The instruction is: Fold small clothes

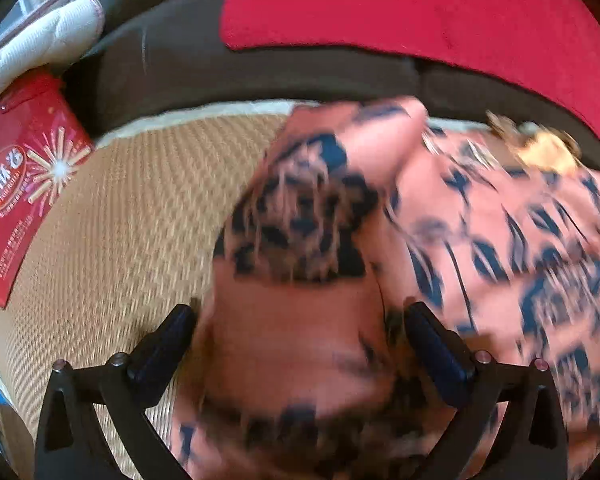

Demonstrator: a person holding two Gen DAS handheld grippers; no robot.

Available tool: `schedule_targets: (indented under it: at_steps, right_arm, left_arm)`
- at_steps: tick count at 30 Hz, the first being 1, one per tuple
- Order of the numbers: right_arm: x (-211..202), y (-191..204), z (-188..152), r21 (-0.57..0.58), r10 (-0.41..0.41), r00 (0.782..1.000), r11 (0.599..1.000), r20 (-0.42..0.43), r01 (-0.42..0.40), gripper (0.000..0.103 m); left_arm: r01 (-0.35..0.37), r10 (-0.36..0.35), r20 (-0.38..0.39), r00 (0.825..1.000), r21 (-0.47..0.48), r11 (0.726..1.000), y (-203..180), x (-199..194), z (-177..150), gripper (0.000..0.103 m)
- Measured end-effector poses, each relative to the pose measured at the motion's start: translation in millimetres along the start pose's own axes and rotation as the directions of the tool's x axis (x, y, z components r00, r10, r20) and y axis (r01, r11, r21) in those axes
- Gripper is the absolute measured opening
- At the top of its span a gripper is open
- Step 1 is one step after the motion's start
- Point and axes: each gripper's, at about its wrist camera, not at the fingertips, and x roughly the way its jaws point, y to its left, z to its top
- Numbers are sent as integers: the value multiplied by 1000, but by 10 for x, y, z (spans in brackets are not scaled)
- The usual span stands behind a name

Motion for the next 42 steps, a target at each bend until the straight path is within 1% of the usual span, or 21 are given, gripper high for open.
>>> schedule_targets:
  at_steps: [1, 3, 6, 9, 11, 14, 17, 20, 22, 24, 25, 28, 29, 30, 31, 32, 33, 34, 35, 38, 42]
  right_arm:
    - [-163, -51, -76, 8, -5, 1000, 1000, 22, 5, 78]
    - [-503, -192, -200, 22, -32, 998, 999, 52, 31, 78]
    - [-880, -450, -495, 95, -50, 997, 994, 52, 45, 78]
    - [-1317, -660, -885, 130, -106, 994, 986, 10, 104, 79]
    - [-1480, -755, -1126, 147, -138, 990, 979, -29, 141, 78]
    - [-1635, -880, -1497, 186, -133, 986, 971, -97, 149, 78]
    - [-1526, -913, -1820, 209, -119, 970, 964, -210, 163, 78]
    - [-1384, -943, -2089, 204, -143, 941, 956, -307, 212, 78]
    - [-1311, -968, -2193, 197, -152, 927, 953, -344, 230, 78]
    - [-1206, -1013, -2278, 201, -165, 909, 946, -382, 256, 78]
    - [-1167, -1028, -2307, 210, -155, 909, 945, -388, 251, 78]
    - [-1075, -1067, -2378, 245, -114, 912, 943, -393, 223, 78]
    - [-1085, -1091, -2395, 242, -107, 915, 947, -389, 213, 76]
    - [-1092, -1089, -2401, 239, -97, 917, 950, -388, 202, 68]
    - [-1092, -1084, -2423, 242, -77, 917, 953, -391, 183, 60]
    - [-1074, -1030, -2437, 237, -56, 913, 958, -404, 164, 34]
    - [-1094, -978, -2448, 209, -64, 908, 964, -414, 163, 14]
    - [-1121, -918, -2453, 173, -89, 905, 969, -416, 175, 11]
    - [-1144, -871, -2461, 152, -98, 904, 973, -417, 175, 10]
    - [-1273, -694, -2438, 137, -60, 913, 983, -404, 125, 9]
    - [-1527, -567, -2275, 163, 37, 935, 986, -352, 22, 7]
  left_arm:
    - [19, -19, -12, 1000, -10, 1000, 70, -92, -70, 103]
    - [30, -28, 60, 998, -28, 999, 270, -396, -256, 103]
    - [21, -17, 160, 987, -22, 1000, 606, -838, -559, 103]
    - [28, -18, 222, 975, -44, 999, 944, -1155, -1092, 103]
    - [39, -29, 210, 977, -45, 998, 1108, -1204, -1398, 103]
    - [57, -52, 160, 986, -29, 998, 1224, -1189, -1839, 103]
    - [118, -113, 102, 988, -45, 992, 1307, -1073, -2179, 103]
    - [204, -198, 71, 978, -90, 975, 1325, -1019, -2430, 103]
    - [231, -226, 52, 973, -115, 966, 1318, -990, -2502, 103]
    - [279, -275, 44, 960, -108, 954, 1303, -943, -2541, 103]
    - [298, -297, 34, 954, -110, 948, 1293, -908, -2558, 100]
    - [350, -354, -1, 935, -155, 924, 1269, -750, -2539, 83]
    - [341, -345, -2, 939, -150, 928, 1249, -737, -2535, 83]
    - [334, -338, -2, 941, -146, 931, 1233, -718, -2535, 83]
    - [329, -331, 3, 943, -140, 934, 1226, -733, -2543, 74]
    - [320, -322, 6, 947, -132, 938, 1223, -744, -2548, 58]
    - [316, -318, 9, 948, -125, 940, 1236, -784, -2559, 47]
    - [334, -335, 14, 942, -127, 934, 1256, -817, -2561, 18]
    - [366, -367, 19, 930, -134, 921, 1276, -834, -2554, 7]
    - [380, -378, 38, 925, -85, 921, 1235, -973, -2532, 7]
    - [452, -451, 69, 890, 9, 892, 1143, -1283, -2430, 6]
